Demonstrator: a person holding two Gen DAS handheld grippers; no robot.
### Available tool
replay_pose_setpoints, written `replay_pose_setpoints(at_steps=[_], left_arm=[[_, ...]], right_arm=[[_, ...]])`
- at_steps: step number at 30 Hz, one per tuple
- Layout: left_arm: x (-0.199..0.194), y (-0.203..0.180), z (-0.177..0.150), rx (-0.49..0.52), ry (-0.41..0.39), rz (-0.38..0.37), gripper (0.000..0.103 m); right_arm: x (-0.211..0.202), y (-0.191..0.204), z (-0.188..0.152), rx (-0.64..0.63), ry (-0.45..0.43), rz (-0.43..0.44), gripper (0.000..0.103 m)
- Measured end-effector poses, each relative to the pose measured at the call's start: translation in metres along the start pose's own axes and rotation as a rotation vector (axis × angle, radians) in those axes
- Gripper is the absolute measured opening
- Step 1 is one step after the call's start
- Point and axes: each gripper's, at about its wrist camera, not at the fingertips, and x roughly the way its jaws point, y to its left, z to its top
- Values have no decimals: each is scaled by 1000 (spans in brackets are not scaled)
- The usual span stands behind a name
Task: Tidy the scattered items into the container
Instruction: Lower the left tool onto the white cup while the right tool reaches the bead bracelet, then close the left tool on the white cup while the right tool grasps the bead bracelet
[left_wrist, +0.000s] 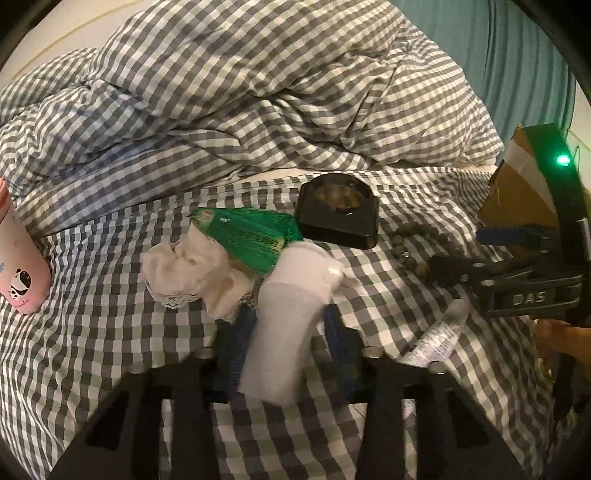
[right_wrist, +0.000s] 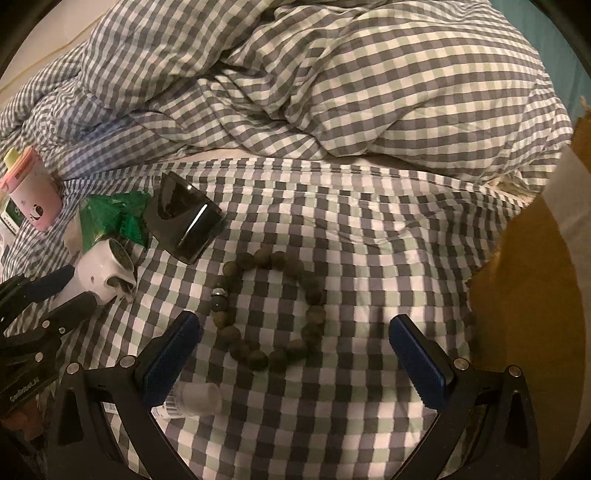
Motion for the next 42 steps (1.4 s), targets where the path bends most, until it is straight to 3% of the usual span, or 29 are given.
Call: replay_pose_setpoints(at_steps=[5, 9, 12, 14, 20, 31, 32, 33, 42], left_arm=[[-4, 2, -3, -28, 0, 1, 31], [-9, 5, -4, -48, 4, 4, 31], [-13, 8, -5, -63, 4, 13, 31], [-16, 9, -5, -75, 1, 15, 31], [-30, 10, -2, -93, -24, 24, 31], [-63, 12, 4, -115, -72, 44, 26], [-66, 12, 4, -116, -76, 47, 9], [-69, 12, 4, -119, -74, 50, 4], [-80, 9, -1, -121, -58, 42, 5]], right_arm=[[11, 7, 2, -17, 20, 7, 99], [18, 13, 1, -35, 46, 14, 82], [17, 16, 1, -56, 42, 7, 65], [15, 16, 2, -65, 32, -6, 39], [6, 14, 5, -64, 16, 15, 11], [-28, 16, 3, -63, -27, 43, 11], [-32, 16, 4, -62, -30, 45, 11], [-34, 15, 4, -59, -35, 48, 11], [-70, 15, 1, -58, -78, 67, 11]])
